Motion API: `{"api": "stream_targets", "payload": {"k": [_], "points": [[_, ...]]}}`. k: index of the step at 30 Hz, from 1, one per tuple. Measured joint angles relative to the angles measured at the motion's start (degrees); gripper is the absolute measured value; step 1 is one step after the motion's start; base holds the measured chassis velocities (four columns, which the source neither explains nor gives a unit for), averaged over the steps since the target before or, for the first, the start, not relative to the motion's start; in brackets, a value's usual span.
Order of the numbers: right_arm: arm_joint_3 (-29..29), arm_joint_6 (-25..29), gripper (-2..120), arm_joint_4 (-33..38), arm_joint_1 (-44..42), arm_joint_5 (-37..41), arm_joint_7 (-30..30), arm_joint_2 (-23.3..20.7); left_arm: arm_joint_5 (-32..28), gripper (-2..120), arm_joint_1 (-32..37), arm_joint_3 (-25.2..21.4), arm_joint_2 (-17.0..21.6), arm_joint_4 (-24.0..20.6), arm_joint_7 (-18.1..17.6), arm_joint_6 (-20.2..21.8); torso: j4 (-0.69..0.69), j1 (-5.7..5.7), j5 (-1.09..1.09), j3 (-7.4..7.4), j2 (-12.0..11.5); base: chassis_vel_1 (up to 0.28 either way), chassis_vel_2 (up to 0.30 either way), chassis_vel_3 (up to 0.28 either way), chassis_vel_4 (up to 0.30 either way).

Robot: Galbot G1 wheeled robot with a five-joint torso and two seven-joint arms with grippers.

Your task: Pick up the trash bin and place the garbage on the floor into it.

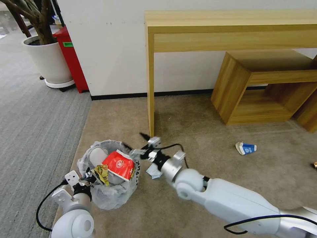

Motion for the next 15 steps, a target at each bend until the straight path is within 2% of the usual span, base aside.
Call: {"api": "stream_targets", "payload": {"k": [2, 4, 6, 10, 15], "points": [[5.10, -0.50, 100, 1.11, -2.04, 0.07, 0.35, -0.96, -0.02, 0, -0.03, 0.05, 0.00, 0.03, 0.00, -0.07, 0.00, 0.00, 0.00, 0.00, 0.00, 0.000, 0.000, 0.000, 0.000], [6.55, -0.69, 100, 1.39, -2.68, 0.20, 0.56, -1.22, -0.03, 0, -0.03, 0.04, 0.00, 0.03, 0.01, -0.11, 0.00, 0.00, 0.00, 0.00, 0.00, 0.000, 0.000, 0.000, 0.000], [11.25, -1.61, 100, 2.08, -5.07, 0.72, 1.06, -2.20, -0.05, 0, 0.05, -0.17, 0.00, -0.12, 0.02, -0.28, 0.01, 0.00, 0.00, 0.00, 0.00, 0.000, 0.000, 0.000, 0.000], [13.95, -2.47, 100, 2.28, -7.12, 1.16, 1.93, -2.88, -0.07, 0, 0.07, -0.27, 0.00, -0.20, 0.03, -0.31, 0.01, 0.00, 0.00, 0.00, 0.00, 0.000, 0.000, 0.000, 0.000], [17.40, -6.22, 100, 1.73, -11.93, 3.74, 6.95, -3.14, -0.07, 0, 0.12, -0.27, 0.00, -0.31, 0.07, -0.44, 0.00, 0.00, 0.00, 0.00, 0.00, 0.000, 0.000, 0.000, 0.000]]}}
